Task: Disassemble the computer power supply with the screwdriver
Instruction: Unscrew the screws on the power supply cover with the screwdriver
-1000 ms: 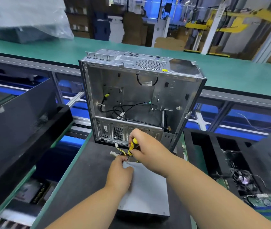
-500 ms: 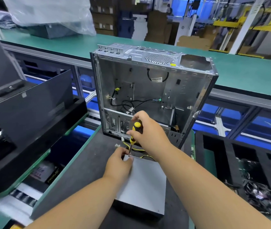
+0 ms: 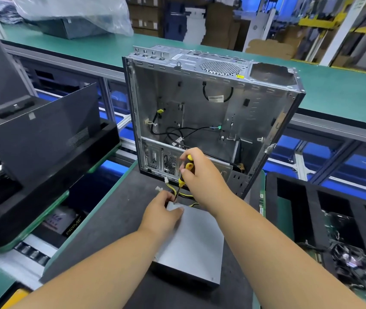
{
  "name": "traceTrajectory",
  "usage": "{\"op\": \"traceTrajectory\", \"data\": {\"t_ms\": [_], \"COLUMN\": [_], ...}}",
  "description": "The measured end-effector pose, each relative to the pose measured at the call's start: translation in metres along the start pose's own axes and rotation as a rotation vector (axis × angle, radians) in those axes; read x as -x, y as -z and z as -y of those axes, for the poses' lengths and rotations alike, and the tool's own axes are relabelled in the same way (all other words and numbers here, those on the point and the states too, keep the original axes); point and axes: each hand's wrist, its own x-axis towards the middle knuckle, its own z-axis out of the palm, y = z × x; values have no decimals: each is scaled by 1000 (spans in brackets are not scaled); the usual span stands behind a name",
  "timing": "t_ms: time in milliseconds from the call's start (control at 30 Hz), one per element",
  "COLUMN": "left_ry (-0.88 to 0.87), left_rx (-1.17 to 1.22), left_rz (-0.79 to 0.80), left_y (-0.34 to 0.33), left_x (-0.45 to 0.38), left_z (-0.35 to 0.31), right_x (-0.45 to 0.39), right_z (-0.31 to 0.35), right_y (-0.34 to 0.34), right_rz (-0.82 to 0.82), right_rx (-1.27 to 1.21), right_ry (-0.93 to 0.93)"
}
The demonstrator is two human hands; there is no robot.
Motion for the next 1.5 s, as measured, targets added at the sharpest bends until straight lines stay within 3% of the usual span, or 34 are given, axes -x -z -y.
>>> {"op": "traceTrajectory", "data": {"t_ms": [200, 400, 567, 933, 1100, 1233, 1367, 1500], "left_ry": [-12, -22, -21, -43, -43, -56, -51, -46], "left_rx": [-16, 4, 0, -45, -71, -88, -78, -74], "left_rz": [6, 22, 14, 33, 57, 28, 20, 17], "left_y": [0, -1, 0, 1, -1, -2, -3, -3], "left_x": [-1, -1, -1, -2, -3, -5, -7, -7], "left_z": [1, 2, 1, -2, -1, 1, 3, 3], "right_x": [3, 4, 0, -8, -17, -26, -25, -21], "right_z": [3, 2, -3, -1, 3, 2, -2, -8], "right_y": [-11, -30, -42, -28, -26, -25, -31, -31], "right_rz": [-116, -12, 48, 99, 87, -39, -97, -5], "right_rx": [-207, -723, -1010, -1152, -1001, -865, -967, -1042], "right_ry": [94, -55, -31, -104, -180, -279, -243, -128]}}
